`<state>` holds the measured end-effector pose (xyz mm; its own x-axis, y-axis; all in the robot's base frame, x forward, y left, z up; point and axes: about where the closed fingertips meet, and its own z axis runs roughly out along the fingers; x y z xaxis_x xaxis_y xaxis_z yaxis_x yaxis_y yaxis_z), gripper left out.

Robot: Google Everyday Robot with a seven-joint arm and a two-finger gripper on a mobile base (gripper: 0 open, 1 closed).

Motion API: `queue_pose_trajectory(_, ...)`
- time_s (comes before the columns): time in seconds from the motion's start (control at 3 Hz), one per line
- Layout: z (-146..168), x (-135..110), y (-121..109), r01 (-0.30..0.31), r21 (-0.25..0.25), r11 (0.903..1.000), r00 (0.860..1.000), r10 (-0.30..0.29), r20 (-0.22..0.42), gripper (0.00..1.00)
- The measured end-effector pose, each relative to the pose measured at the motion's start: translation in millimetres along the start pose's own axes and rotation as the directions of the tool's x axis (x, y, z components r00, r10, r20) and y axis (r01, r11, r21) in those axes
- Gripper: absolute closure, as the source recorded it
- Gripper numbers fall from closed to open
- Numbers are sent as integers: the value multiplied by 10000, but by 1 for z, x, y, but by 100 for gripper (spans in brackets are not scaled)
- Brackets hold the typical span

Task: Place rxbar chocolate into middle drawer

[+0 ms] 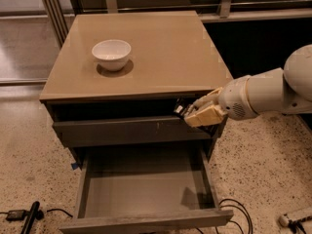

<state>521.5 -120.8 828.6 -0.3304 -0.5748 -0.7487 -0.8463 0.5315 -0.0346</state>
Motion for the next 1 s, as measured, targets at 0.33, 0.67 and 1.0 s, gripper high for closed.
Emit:
queue_pose_trajectory(0.33, 0, 0, 0, 0, -1, 10000, 10000, 0, 0, 100)
queue_pose_trajectory(0.67, 15, 14, 11, -208, -290, 9994, 9997, 204, -148, 100)
queue_pose_trajectory(1.0, 59, 66, 31, -1140, -959, 9888, 9928, 1099, -472, 100)
